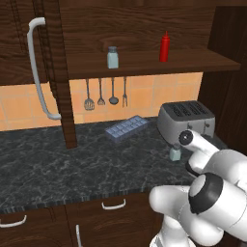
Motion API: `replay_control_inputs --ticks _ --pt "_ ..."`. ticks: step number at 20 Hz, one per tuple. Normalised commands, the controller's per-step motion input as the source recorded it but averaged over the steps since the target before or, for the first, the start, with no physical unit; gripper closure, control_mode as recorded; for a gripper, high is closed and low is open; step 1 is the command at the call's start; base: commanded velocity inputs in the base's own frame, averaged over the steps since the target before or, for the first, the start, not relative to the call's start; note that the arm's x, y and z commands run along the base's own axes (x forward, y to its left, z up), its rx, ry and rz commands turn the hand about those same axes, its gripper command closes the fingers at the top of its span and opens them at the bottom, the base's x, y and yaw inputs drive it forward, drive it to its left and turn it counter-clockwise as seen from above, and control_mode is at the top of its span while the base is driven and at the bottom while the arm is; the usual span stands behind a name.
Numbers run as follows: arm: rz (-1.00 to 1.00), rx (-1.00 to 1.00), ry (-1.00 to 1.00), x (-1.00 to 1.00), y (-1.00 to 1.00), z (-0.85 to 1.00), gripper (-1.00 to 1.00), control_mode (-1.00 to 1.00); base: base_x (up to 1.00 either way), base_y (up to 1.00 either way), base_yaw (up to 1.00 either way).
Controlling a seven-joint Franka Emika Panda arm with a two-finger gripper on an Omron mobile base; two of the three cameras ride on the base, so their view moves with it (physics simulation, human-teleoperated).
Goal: Put the shaker and condiment bottle from the counter next to their counterparts in the cabinet.
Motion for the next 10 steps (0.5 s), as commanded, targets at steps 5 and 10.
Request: replay_control_inputs --ticks 5,10 --pt "0.0 0.0 -0.12 0.0 -0.44 0.19 1.0 -1.0 0.0 0.0 0.0" --pt "0.0 0.0 -0.14 0.0 -0.54 0.12 1.0 -1.0 0.0 0.0 0.0"
